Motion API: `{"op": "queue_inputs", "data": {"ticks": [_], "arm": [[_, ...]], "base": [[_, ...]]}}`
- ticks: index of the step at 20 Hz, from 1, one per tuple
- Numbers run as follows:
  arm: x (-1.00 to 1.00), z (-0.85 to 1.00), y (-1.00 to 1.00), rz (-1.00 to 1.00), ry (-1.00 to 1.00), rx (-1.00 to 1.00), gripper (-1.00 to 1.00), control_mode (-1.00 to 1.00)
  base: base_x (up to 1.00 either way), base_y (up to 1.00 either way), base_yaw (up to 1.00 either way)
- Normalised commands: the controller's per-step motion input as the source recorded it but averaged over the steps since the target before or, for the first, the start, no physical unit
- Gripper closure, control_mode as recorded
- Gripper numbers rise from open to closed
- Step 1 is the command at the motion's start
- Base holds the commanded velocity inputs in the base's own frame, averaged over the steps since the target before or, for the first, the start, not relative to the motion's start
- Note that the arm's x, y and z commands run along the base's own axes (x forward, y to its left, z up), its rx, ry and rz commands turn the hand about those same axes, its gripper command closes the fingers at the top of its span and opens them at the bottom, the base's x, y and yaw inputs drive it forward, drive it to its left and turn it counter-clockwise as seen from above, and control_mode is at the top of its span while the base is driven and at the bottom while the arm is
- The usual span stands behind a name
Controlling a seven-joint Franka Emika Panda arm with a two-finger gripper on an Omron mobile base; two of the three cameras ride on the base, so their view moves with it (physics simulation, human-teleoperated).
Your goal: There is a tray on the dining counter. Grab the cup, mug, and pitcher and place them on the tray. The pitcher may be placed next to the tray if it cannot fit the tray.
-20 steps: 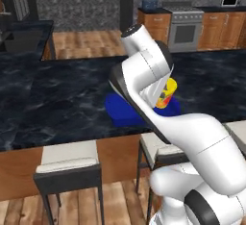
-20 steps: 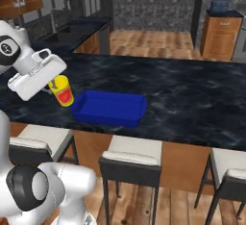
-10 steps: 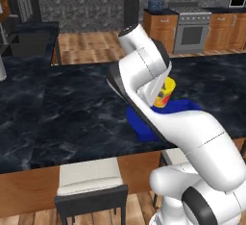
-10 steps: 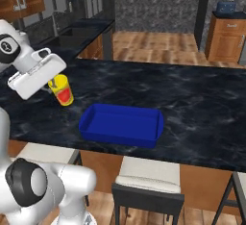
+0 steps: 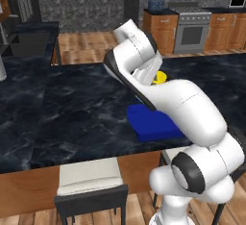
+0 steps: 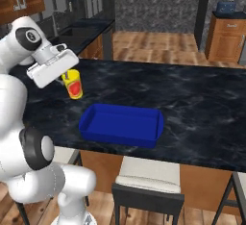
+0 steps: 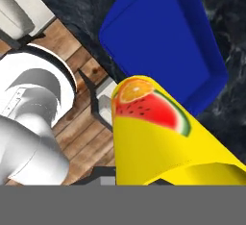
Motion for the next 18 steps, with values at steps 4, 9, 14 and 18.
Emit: {"op": "queue_inputs", "data": {"ticks": [4, 9, 14, 18], "arm": [[0.72, -0.45, 0.0, 0.0, 0.2, 0.01, 1.0, -1.0], [0.72, -0.63, 0.0, 0.0, 0.24, 0.02, 1.0, -1.0], [0.68, -0.51, 0.0, 0.0, 0.15, 0.0, 1.0, -1.0], [0.61, -0.43, 0.0, -0.02, 0.06, 0.0, 1.0, -1.0]], "base": [[0.0, 0.0, 0.0], [0.0, 0.0, 0.0], [0.0, 0.0, 0.0], [0.0, 0.0, 0.0]]}}
